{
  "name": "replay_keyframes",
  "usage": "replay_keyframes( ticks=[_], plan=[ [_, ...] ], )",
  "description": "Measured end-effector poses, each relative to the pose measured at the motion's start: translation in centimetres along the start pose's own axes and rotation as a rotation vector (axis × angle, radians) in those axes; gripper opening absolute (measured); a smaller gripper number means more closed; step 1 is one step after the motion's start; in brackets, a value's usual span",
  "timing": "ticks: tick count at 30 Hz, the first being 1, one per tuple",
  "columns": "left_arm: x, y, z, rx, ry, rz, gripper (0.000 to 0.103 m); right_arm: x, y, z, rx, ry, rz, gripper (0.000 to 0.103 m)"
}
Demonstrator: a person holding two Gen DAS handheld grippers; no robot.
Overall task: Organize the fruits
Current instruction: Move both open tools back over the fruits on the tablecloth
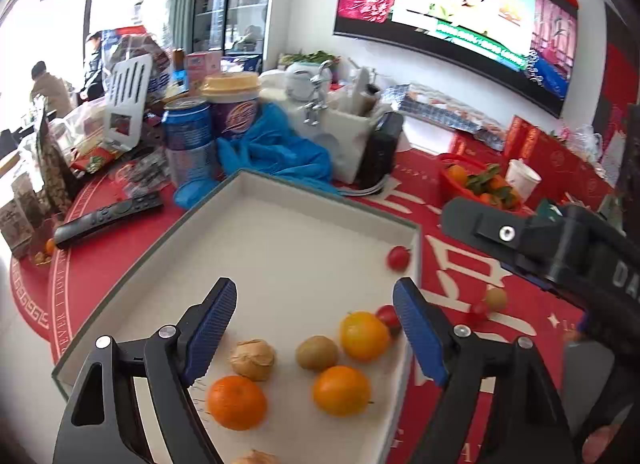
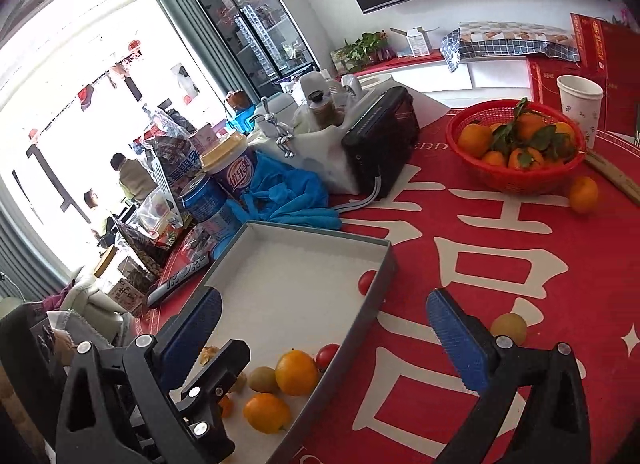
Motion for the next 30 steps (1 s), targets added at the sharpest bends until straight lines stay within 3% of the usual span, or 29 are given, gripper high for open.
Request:
replay_keyframes(
  ticks=[5,12,15,20,22,25,30],
  plan=[
    [-0.4,0.9,-2.1,0.097,0.009,-0.020,0.084,-0.9,1.2,-1.1,0.029,-0.004,-0.015,0.103],
    [-0.7,2.0,-4.3,0.149,-0.040,-0.062,0.084,-2.4,3.1,-3.5,0.095,0.014,-0.033,0.103],
    [-0.7,2.1,-4.5,0.159,-0.033,-0.066,0.084,-3.0,4.3,-5.6,0.157,0.047,-0.048,0.103],
    [0.0,1.7,-5.2,0.166,-0.037,-0.045,0.084,-3.1,6.8,-13.2,0.330,0.007,-0.073,0.103],
    [0.5,1.4,-6.0,0.173,-0.062,-0.028,0.084,-2.2,7.0,-17.5,0.415,-0.052,-0.045,0.103],
    [1.2,1.8,-7.6,0.215,-0.095,-0.015,0.084,-0.9,6.1,-20.7,0.456,-0.083,0.025,0.103],
    [2.5,2.5,-10.5,0.290,-0.183,0.006,0.084,0.9,4.2,-22.2,0.478,-0.035,0.112,0.103]
  ],
)
Point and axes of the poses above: each gripper's, at about its wrist camera, not at the fingertips, and y roughly against the way its jaws point, z to its left, x to its underside, the point moved 9 cm from there along -y, roughly the way its jaws point, and after that the axes turned 13 degrees about -z, right-handed, at the moved point
